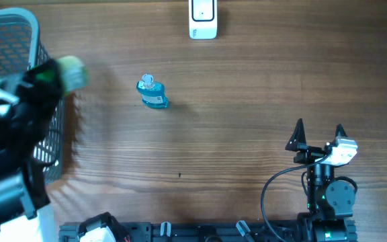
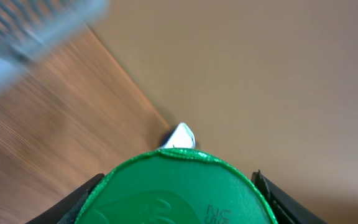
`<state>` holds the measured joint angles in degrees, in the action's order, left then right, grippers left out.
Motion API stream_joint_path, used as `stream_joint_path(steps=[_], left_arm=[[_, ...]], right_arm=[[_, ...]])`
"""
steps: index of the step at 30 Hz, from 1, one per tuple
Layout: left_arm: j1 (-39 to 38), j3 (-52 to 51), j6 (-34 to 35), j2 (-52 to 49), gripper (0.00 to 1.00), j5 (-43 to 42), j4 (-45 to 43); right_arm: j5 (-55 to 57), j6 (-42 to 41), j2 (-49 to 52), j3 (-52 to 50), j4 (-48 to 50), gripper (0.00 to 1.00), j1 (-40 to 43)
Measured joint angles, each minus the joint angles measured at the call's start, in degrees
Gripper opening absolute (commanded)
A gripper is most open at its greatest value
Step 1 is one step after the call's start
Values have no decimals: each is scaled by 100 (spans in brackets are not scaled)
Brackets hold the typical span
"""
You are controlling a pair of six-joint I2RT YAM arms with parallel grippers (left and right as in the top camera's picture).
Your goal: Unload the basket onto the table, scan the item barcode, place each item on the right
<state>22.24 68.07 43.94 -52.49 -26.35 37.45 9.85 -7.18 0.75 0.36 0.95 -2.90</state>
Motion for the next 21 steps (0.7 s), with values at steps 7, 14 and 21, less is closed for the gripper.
stream_joint_path(steps=[7,14,21], left_arm=[[-1993,0,15,-619,64,699,-33],[-3960,0,11,-1742,66,1587,-505],[-5156,-2,-192,-2949,66,2188,-538]], right_arm=[[-2,0,0,0,0,100,2],[-2,0,0,0,0,100,2],[-2,0,0,0,0,100,2]])
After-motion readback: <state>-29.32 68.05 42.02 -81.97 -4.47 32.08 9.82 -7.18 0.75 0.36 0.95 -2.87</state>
